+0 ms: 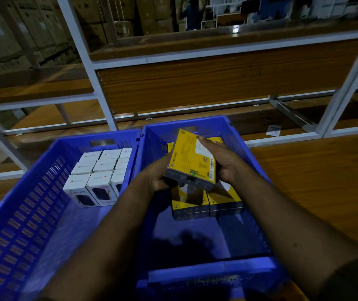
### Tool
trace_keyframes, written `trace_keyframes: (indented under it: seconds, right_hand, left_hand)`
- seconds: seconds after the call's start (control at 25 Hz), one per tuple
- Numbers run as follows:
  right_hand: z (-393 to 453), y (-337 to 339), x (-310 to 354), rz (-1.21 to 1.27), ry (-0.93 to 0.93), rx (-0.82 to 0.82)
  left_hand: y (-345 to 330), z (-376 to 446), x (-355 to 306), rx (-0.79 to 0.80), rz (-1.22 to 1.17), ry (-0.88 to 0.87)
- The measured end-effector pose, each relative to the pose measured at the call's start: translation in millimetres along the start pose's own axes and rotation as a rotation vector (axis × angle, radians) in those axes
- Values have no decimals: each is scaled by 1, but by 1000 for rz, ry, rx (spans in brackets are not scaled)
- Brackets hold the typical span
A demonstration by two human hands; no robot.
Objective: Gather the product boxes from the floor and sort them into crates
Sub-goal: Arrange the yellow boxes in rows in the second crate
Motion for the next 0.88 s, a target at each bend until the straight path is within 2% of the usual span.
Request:
trace_keyframes:
  seconds: [0.08, 0.32, 0.44, 0.6, 0.76, 0.88]
  right_hand:
    - [3, 10, 1, 39, 6, -58]
    - [-2, 10, 6, 97, 68, -111]
    - [-4, 5, 13, 225, 81, -69]
    - [-8, -6, 8, 14, 48, -4]
    - [-13, -9, 1, 4, -71, 97]
    - [-10, -10, -4, 31, -81, 130]
  left_hand:
    - [4, 0, -6, -69, -67, 6]
    - [-8, 1, -1, -40, -40, 36]
    - [-7, 3, 0, -86, -136, 50]
    - [-12, 1, 3, -46, -242, 103]
    - [-20, -1, 4, 12, -309, 122]
    - [-20, -1, 8, 22, -216, 101]
Point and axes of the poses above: each hand's wrist, its own z-axis towards the middle knuckle, its own y-axis out of the back of the hand, x = y × z, the point moved 6 cm from there along z, towards the middle knuckle, and after that the axes turned 3 degrees about x, right-handed, at the moved point
